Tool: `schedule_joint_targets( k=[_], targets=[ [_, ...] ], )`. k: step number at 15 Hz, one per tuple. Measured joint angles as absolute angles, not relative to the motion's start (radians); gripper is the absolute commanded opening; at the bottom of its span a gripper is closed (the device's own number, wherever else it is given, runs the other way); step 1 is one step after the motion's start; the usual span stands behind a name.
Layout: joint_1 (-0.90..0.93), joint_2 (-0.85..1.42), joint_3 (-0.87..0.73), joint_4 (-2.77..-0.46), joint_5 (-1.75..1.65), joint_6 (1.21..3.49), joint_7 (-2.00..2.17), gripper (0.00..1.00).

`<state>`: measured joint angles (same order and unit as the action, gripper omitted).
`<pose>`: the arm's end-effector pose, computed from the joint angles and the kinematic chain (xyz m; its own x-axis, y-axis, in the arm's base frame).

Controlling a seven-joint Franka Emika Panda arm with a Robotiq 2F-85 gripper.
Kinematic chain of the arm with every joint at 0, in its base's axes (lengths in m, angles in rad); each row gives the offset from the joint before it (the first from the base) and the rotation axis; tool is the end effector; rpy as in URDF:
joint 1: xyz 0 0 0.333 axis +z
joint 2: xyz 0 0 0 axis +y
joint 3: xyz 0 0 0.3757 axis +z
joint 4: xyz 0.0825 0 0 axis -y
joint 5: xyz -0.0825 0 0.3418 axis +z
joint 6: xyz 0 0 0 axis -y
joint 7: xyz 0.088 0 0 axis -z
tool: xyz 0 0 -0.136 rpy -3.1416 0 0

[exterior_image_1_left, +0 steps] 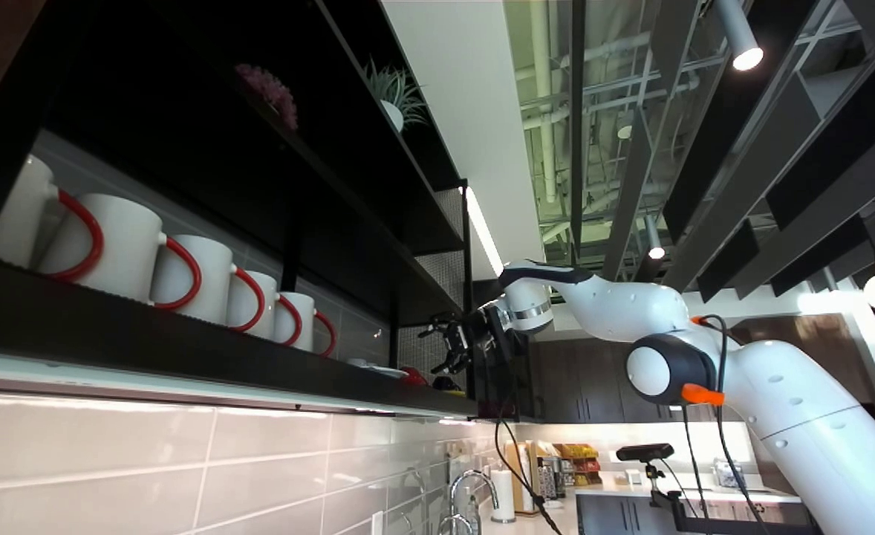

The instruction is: Put the white plates on the counter then unstack them.

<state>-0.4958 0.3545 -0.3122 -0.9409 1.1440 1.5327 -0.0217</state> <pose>0.5493 -0.3034 0.7894 0.7258 -0.6264 0.2844 -0.1586 -0.5546 -0.8169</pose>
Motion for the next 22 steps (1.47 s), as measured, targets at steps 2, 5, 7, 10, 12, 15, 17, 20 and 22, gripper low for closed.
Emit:
schedule_joint_targets(
  k=[2,5,7,10,12,15,17,20,22],
  targets=[
    [-0.514,0.336,-0.33,-0.942,1.115,1.453,-0.07,1.0],
    [-0.547,0.312,-0.354,-0.943,1.056,1.268,-0.191,1.0],
    [-0.566,0.302,-0.372,-0.945,1.0,1.163,-0.296,1.0],
    [-0.571,0.278,-0.398,-0.972,0.867,1.077,-0.49,1.0],
    [-0.57,0.258,-0.407,-1.0,0.766,1.052,-0.631,1.0],
    [-0.565,0.217,-0.41,-1.063,0.617,1.041,-0.853,1.0],
    [-0.553,0.185,-0.409,-1.116,0.534,1.06,-0.994,1.0],
    [-0.53,0.135,-0.4,-1.218,0.486,1.145,-1.169,1.0],
    [-0.521,0.107,-0.392,-1.301,0.528,1.245,-1.218,1.0]
  ],
)
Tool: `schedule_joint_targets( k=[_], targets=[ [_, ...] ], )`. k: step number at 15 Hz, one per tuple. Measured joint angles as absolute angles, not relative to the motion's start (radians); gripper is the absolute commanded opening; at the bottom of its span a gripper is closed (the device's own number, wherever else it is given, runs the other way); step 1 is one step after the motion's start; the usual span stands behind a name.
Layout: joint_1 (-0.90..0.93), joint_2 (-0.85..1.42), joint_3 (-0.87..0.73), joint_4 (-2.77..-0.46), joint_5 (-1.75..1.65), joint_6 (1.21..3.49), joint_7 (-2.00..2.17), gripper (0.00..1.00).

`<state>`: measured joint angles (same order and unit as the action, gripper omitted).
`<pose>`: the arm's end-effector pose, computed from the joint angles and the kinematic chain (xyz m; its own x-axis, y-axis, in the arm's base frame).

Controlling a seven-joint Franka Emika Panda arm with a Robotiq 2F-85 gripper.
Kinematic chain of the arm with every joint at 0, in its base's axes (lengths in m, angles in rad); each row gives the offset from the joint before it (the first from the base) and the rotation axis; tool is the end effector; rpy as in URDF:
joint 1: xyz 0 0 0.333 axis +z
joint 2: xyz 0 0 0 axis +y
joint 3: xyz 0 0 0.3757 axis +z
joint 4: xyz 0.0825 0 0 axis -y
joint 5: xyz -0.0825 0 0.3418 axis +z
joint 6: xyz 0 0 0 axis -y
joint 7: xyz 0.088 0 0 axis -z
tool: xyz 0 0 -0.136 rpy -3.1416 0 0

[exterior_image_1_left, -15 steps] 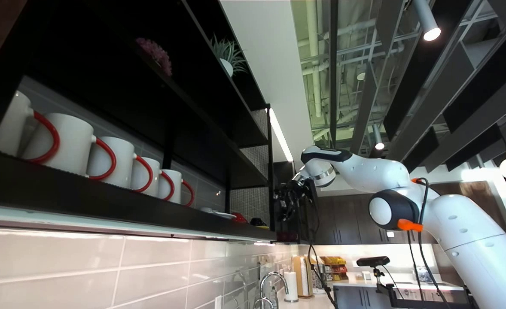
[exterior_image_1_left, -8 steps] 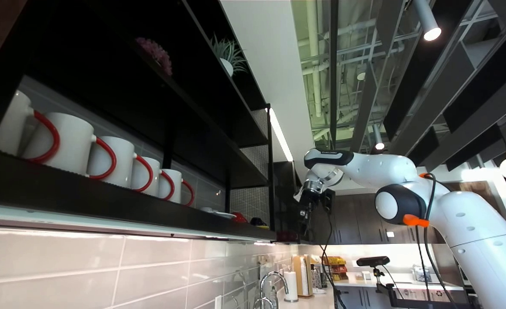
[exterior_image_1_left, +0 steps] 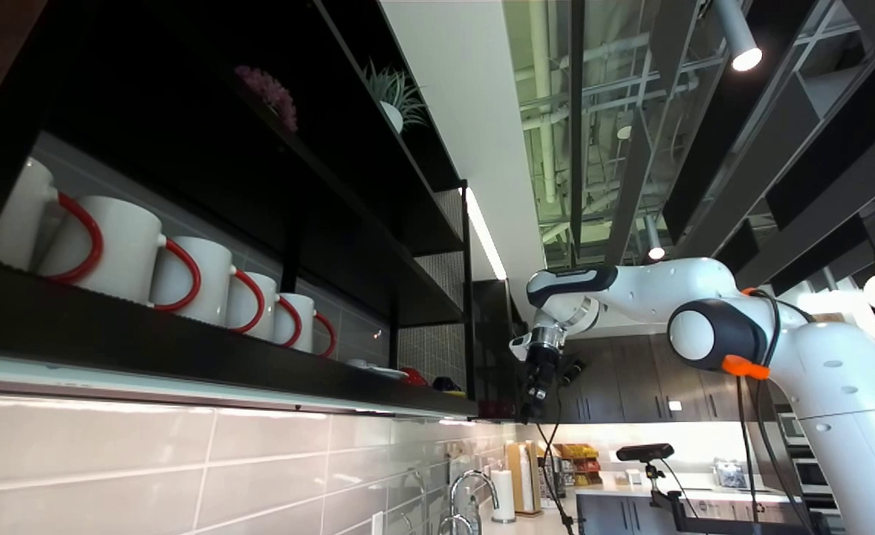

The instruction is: Put the white plates on the counter then unstack them.

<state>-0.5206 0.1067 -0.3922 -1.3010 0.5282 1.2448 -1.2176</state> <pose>0.3838 -0.3404 0.7079 0.8561 0.3370 0.3919 0.4572 -0.8474 -0.2699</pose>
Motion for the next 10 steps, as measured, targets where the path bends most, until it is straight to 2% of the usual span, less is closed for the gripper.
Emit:
schedule_joint_targets(
  k=[3,10],
  targets=[
    [-0.514,0.091,-0.387,-1.407,0.607,1.361,-1.247,1.0],
    [-0.514,0.095,-0.389,-1.395,0.607,1.359,-1.246,1.0]
  ],
)
